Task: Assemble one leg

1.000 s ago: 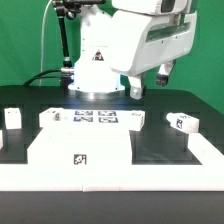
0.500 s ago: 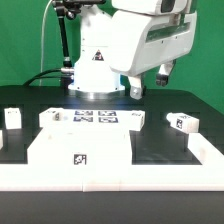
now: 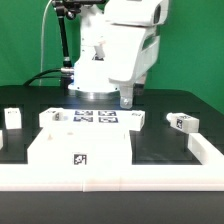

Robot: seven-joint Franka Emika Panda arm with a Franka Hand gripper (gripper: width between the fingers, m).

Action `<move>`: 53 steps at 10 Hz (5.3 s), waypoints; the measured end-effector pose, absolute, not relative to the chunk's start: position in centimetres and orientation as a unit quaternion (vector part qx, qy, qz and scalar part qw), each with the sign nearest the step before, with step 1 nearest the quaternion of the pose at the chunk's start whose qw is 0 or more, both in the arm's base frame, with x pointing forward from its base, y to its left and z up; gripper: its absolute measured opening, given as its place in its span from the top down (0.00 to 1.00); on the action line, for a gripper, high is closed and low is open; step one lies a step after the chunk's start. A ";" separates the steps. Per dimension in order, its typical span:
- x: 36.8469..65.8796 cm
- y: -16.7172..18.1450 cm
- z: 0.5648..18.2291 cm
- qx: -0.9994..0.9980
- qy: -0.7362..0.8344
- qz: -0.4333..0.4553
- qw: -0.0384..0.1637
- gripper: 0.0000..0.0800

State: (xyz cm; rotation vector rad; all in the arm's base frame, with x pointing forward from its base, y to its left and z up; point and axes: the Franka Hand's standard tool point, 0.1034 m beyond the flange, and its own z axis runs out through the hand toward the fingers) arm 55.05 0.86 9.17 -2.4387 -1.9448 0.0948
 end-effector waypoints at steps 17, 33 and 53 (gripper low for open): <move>44.2 -1.8 1.8 -0.737 -0.674 0.040 0.028 0.19; 44.5 -1.8 1.0 -0.733 -0.678 0.037 0.027 0.92; 48.8 8.9 0.8 -0.733 -0.680 0.015 0.020 0.20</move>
Offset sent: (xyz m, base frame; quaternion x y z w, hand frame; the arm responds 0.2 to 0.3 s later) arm 0.0000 0.0000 0.0000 0.0000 0.0000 0.0000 1.0000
